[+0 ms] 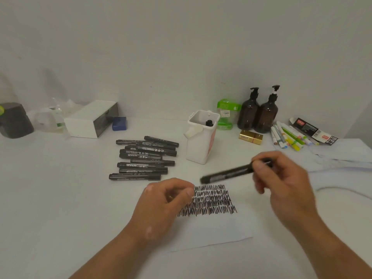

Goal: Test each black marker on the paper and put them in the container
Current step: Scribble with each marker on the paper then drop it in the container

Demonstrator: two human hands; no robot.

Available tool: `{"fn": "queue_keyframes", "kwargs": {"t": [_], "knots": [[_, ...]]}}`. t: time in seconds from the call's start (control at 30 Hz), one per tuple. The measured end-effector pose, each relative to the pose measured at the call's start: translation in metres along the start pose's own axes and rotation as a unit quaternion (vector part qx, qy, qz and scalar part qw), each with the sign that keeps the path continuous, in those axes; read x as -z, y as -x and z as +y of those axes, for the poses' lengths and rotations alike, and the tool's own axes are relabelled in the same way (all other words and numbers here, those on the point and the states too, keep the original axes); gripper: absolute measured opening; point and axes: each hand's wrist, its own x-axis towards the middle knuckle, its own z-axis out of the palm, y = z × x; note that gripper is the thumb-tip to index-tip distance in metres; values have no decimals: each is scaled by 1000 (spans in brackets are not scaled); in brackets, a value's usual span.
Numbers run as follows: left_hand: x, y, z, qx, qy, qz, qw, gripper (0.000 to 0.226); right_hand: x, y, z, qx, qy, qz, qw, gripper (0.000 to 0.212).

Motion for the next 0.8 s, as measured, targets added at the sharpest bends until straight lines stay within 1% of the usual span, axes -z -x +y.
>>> {"fn": "queue_keyframes", "kwargs": {"t": [0.03, 0.1, 0.17, 0.2, 0.33, 0.47, 0.67, 0.8], "knots": [[2, -2, -3, 15, 14, 31, 999, 10, 5, -12, -8, 9, 15, 35, 999, 18], [4, -5, -7, 41, 43, 84, 995, 6, 11, -44, -29, 41, 56, 86, 994, 12], [5, -7, -10, 52, 47, 113, 991, 10, 12, -81, -50, 71, 112, 110, 985, 5], [5, -8, -11, 54, 43, 119, 991, 12, 9, -100, -58, 83, 152, 108, 979, 5], [5, -7, -12, 48, 24, 110, 993, 13, -15, -166, -63, 99, 325, 49, 939, 9], [4, -7, -13, 36, 10, 106, 994, 12, -45, -202, -37, 80, 435, -27, 897, 14], [3, -7, -10, 28, 7, 104, 994, 15, -77, -218, 6, 7, 522, -114, 845, 20], [2, -7, -9, 21, 4, 102, 995, 15, -90, -220, 25, -50, 545, -156, 822, 14]]}}
